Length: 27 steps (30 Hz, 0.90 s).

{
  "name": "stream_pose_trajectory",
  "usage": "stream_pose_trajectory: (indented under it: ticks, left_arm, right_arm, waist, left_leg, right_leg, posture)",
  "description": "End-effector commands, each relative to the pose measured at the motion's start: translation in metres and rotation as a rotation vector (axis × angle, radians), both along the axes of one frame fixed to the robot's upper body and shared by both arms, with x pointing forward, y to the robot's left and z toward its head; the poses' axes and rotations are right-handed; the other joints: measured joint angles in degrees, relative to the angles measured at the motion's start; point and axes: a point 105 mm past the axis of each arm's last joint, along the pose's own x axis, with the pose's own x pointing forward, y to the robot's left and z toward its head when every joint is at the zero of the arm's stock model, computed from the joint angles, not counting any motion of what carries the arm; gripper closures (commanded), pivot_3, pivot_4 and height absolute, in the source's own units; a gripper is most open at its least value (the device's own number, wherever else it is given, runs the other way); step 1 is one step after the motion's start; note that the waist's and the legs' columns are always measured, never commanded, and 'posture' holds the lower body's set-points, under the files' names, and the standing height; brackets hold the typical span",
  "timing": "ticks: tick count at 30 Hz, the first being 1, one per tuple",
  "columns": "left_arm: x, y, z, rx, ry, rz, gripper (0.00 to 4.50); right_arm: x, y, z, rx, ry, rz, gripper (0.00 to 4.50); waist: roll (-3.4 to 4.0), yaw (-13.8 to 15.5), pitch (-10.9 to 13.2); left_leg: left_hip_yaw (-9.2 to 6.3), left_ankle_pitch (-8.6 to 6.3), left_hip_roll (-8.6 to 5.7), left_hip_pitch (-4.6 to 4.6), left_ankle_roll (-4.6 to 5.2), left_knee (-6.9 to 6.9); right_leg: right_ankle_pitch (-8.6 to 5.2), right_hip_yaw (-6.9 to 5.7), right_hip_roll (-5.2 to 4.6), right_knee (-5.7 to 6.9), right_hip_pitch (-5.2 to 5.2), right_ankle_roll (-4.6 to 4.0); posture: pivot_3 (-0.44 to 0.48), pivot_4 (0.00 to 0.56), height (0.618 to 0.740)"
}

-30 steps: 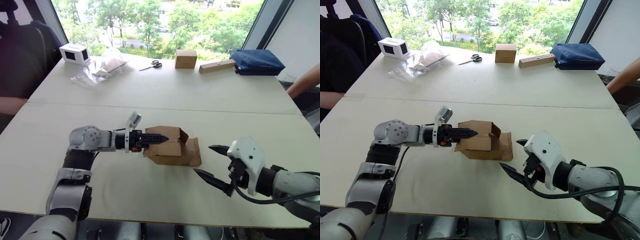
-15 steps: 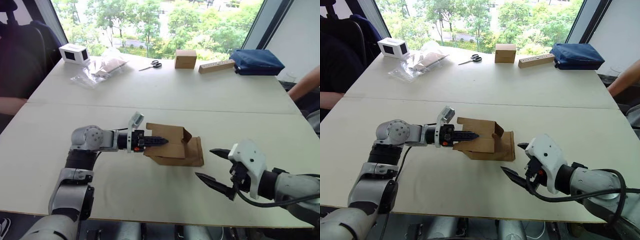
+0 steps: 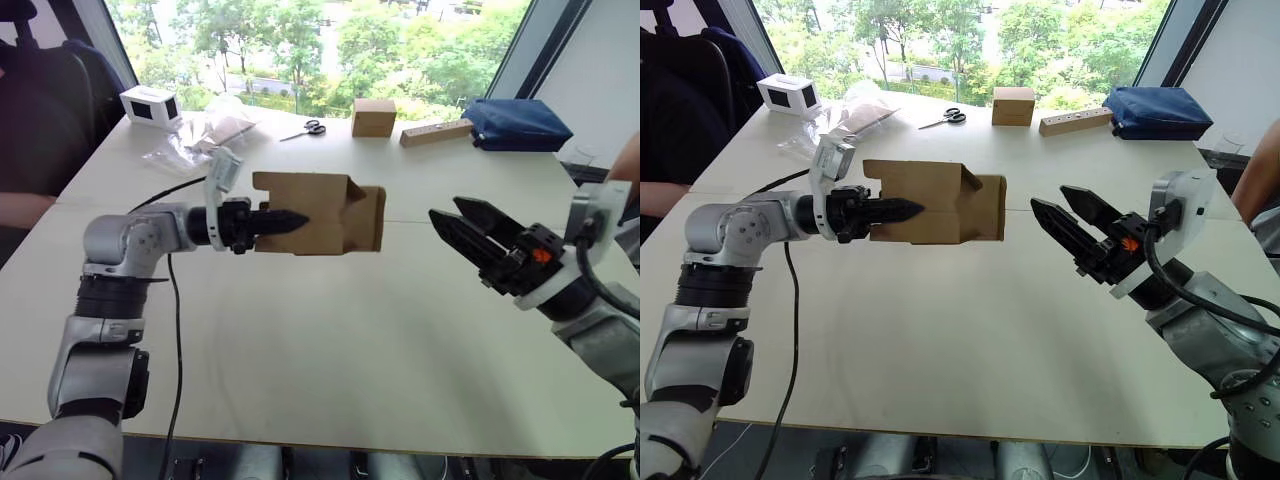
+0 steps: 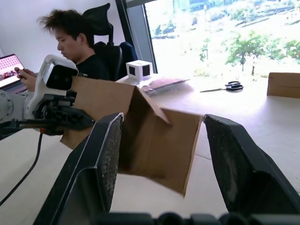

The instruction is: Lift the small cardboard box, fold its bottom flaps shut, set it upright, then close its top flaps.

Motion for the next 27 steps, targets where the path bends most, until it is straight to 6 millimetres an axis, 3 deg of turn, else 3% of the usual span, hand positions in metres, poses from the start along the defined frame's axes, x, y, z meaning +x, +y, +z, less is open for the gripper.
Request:
stream_pose_trajectory:
  ticks: [1,3,4,11,27]
  left_arm:
    - [-0.007,0.001,0.032,0.006,-0.166,-0.047,4.50]
    - [-0.008,0.001,0.036,0.008,-0.186,-0.061,4.50]
    - [-0.010,0.001,0.038,0.009,-0.199,-0.072,4.50]
    - [-0.015,-0.005,0.045,0.007,-0.233,-0.115,4.50]
    - [-0.019,-0.013,0.045,-0.005,-0.236,-0.165,4.50]
  right_arm:
    - [0.008,0.009,0.014,0.013,-0.060,0.030,3.27]
    - [0.012,0.015,0.015,-0.005,-0.067,0.047,4.20]
    - [0.017,0.019,0.013,-0.042,-0.062,0.052,4.45]
    - [0.034,0.030,0.009,-0.139,-0.082,0.057,4.45]
    - [0.030,0.062,-0.004,-0.173,-0.087,0.163,4.45]
  waist:
    - [0.01,0.1,0.0]
    - [0.07,0.2,0.0]
    - [0.08,0.3,0.0]
    - [0.08,0.4,0.0]
    - [0.09,0.2,0.0]
  left_leg:
    - [-0.03,0.00,0.01,0.04,0.00,0.00]
    - [-0.07,0.00,0.05,0.04,0.00,-0.03]
    - [-0.08,-0.01,0.05,0.05,0.02,-0.03]
    - [-0.05,-0.03,0.05,-0.05,0.06,0.00]
    - [-0.06,-0.03,0.06,-0.05,0.05,0.05]
  right_leg:
    - [0.00,-0.01,0.03,0.02,0.03,0.00]
    - [0.03,-0.01,0.13,0.03,0.04,0.05]
    - [0.07,-0.01,0.13,0.06,0.04,0.14]
    - [0.08,-0.01,0.12,0.02,-0.01,0.16]
    - [0.08,-0.02,0.14,0.07,-0.01,0.17]
  posture:
    - [0.000,0.150,0.740]
    - [0.000,0.150,0.740]
    - [0.000,0.150,0.740]
    - [0.000,0.150,0.740]
    - [0.000,0.150,0.740]
